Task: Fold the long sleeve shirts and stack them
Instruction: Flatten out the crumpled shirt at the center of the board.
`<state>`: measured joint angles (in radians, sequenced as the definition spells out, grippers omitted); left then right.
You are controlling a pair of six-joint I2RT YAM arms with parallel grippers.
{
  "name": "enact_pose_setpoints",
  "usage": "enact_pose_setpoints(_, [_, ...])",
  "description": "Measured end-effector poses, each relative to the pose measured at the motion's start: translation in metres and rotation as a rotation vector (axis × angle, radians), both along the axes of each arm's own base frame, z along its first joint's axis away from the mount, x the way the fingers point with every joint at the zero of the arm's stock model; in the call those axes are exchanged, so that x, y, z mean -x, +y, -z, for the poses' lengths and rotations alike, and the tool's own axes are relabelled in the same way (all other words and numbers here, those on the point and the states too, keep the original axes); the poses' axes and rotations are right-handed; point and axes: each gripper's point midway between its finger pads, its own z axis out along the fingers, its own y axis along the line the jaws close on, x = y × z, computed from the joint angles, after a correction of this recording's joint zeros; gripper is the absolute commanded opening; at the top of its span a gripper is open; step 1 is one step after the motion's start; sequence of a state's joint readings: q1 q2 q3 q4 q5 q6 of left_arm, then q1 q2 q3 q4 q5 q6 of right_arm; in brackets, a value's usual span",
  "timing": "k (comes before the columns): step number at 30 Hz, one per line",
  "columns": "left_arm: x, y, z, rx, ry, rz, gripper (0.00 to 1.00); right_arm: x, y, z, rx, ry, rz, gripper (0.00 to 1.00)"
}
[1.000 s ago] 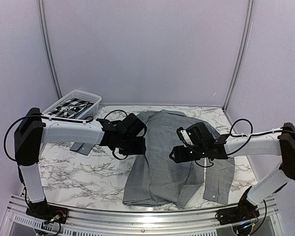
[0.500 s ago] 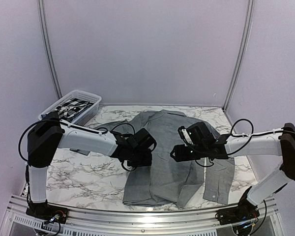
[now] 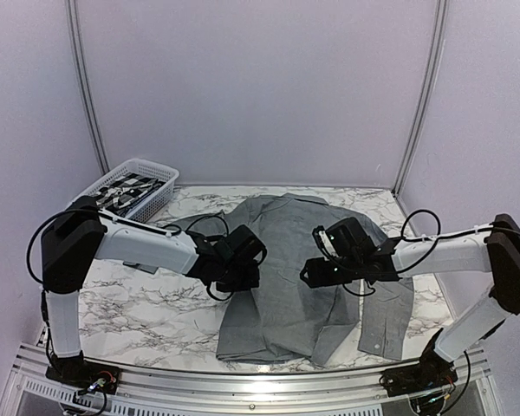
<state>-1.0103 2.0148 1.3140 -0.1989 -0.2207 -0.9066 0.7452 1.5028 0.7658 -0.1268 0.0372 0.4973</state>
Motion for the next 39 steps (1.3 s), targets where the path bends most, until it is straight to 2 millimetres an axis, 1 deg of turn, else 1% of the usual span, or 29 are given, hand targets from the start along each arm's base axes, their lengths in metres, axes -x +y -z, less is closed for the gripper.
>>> enact_pose_setpoints(3, [-0.009, 0.030, -0.002, -0.025, -0.002, -0.027, 0.00, 0.000, 0.000, 0.002, 0.004, 0.005, 0.000, 0.60])
enact_pose_setpoints(6, [-0.028, 0.066, -0.009, -0.037, -0.011, -0.072, 0.00, 0.001, 0.000, 0.005, 0.010, 0.011, -0.001, 0.60])
enact_pose_setpoints(8, [-0.042, 0.086, -0.011, -0.044, -0.013, -0.089, 0.00, 0.001, 0.000, 0.007, 0.013, 0.014, -0.001, 0.60])
enact_pose_setpoints(12, [-0.064, 0.114, -0.009, -0.061, -0.008, -0.099, 0.00, 0.001, -0.001, 0.011, 0.021, 0.020, -0.004, 0.60])
enact_pose_setpoints(16, [-0.076, 0.128, -0.009, -0.058, -0.003, -0.088, 0.02, 0.001, -0.001, 0.011, 0.023, 0.021, -0.005, 0.60])
enact_pose_setpoints(17, [-0.078, 0.131, -0.009, -0.056, 0.000, -0.087, 0.03, 0.001, -0.001, 0.011, 0.024, 0.020, -0.006, 0.60])
enact_pose_setpoints(18, [-0.080, 0.133, -0.008, -0.054, 0.002, -0.086, 0.08, 0.001, -0.001, 0.011, 0.025, 0.020, -0.007, 0.60])
enact_pose_setpoints(21, [-0.082, 0.141, -0.005, -0.054, 0.013, -0.082, 0.17, 0.001, -0.001, 0.011, 0.026, 0.018, -0.009, 0.60])
enact_pose_setpoints(23, [-0.080, 0.144, -0.002, -0.057, 0.024, -0.072, 0.29, 0.001, -0.001, 0.011, 0.027, 0.018, -0.010, 0.60])
enact_pose_setpoints(24, [-0.079, 0.146, 0.000, -0.057, 0.032, -0.068, 0.33, 0.001, -0.001, 0.011, 0.027, 0.018, -0.010, 0.60])
enact_pose_setpoints(27, [-0.073, 0.148, 0.004, -0.055, 0.047, -0.053, 0.41, 0.001, -0.001, 0.011, 0.030, 0.017, -0.014, 0.60])
enact_pose_setpoints(29, [-0.066, 0.151, 0.001, -0.057, 0.050, -0.042, 0.44, 0.002, -0.001, 0.012, 0.033, 0.018, -0.016, 0.60])
enact_pose_setpoints(32, [-0.054, 0.154, -0.015, -0.051, 0.028, -0.032, 0.45, 0.002, -0.002, 0.012, 0.038, 0.020, -0.019, 0.60])
enact_pose_setpoints(34, [-0.045, 0.151, -0.033, -0.042, -0.009, -0.017, 0.46, 0.003, -0.002, 0.013, 0.041, 0.020, -0.021, 0.60])
enact_pose_setpoints(36, [-0.032, 0.142, -0.050, -0.038, -0.047, 0.011, 0.47, 0.004, -0.003, 0.012, 0.043, 0.023, -0.022, 0.60])
enact_pose_setpoints(37, [-0.023, 0.134, -0.056, -0.036, -0.060, 0.035, 0.47, 0.004, -0.003, 0.012, 0.044, 0.023, -0.023, 0.60])
enact_pose_setpoints(38, [-0.012, 0.123, -0.061, -0.038, -0.072, 0.063, 0.47, 0.005, -0.004, 0.012, 0.046, 0.024, -0.025, 0.60])
enact_pose_setpoints(39, [-0.003, 0.116, -0.062, -0.043, -0.074, 0.087, 0.48, 0.005, -0.004, 0.012, 0.047, 0.024, -0.025, 0.60])
